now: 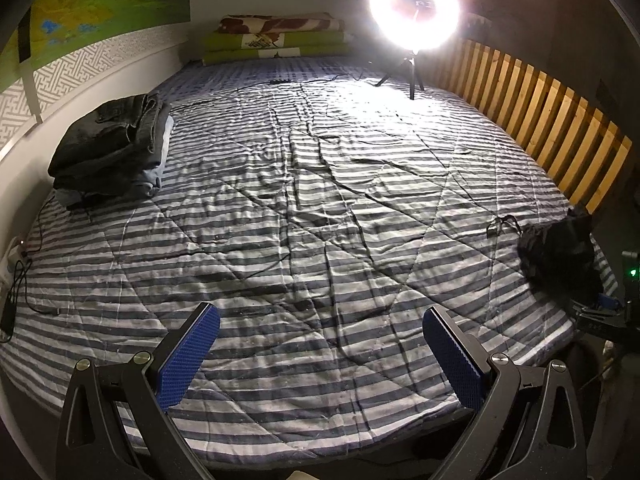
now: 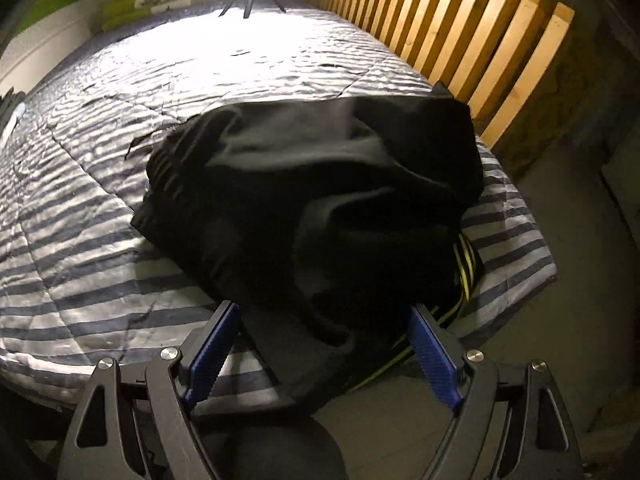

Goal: Organize objects
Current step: 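Reach the right tool to the black garment and close on it, then lift the black garment with the right tool while the left tool grasps its other edge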

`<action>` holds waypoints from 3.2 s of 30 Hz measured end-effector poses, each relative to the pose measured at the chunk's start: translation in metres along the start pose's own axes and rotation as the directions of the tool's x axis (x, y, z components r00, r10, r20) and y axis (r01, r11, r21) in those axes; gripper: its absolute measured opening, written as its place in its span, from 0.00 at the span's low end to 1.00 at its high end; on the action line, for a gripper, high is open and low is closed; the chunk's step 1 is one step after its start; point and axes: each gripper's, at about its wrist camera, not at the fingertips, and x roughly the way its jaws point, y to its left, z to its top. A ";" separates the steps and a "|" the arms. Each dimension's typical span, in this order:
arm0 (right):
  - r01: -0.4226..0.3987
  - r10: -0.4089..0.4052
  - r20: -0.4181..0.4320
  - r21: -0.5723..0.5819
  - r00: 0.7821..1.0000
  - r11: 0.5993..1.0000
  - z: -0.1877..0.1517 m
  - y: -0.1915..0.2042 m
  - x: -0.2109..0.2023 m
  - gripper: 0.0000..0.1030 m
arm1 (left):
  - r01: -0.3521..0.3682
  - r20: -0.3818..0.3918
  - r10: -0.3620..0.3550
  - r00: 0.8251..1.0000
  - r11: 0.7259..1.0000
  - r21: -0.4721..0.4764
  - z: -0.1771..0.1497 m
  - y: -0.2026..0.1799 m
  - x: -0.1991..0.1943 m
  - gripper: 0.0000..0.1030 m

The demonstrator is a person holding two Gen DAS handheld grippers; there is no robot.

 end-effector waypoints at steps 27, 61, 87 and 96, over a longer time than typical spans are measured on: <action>-0.063 0.104 0.358 -0.123 0.928 0.990 0.126 0.029 -0.171 0.06 | -0.014 0.111 0.018 0.994 0.999 -0.040 0.008 0.037 -0.042 1.00; -0.573 0.642 0.056 -0.395 0.765 0.718 0.115 0.246 -0.154 0.54 | -0.015 0.012 0.019 1.000 0.970 -0.243 0.012 0.177 -0.008 1.00; -0.422 0.424 -0.070 -0.329 0.903 0.845 0.089 0.214 -0.028 0.04 | 0.012 -0.195 -0.044 0.980 0.986 -0.164 0.102 0.174 0.171 0.11; -0.242 0.272 0.032 -0.360 0.962 0.901 0.184 0.228 0.006 0.09 | -0.010 -0.171 -0.026 0.985 0.979 -0.206 0.129 0.190 0.178 0.09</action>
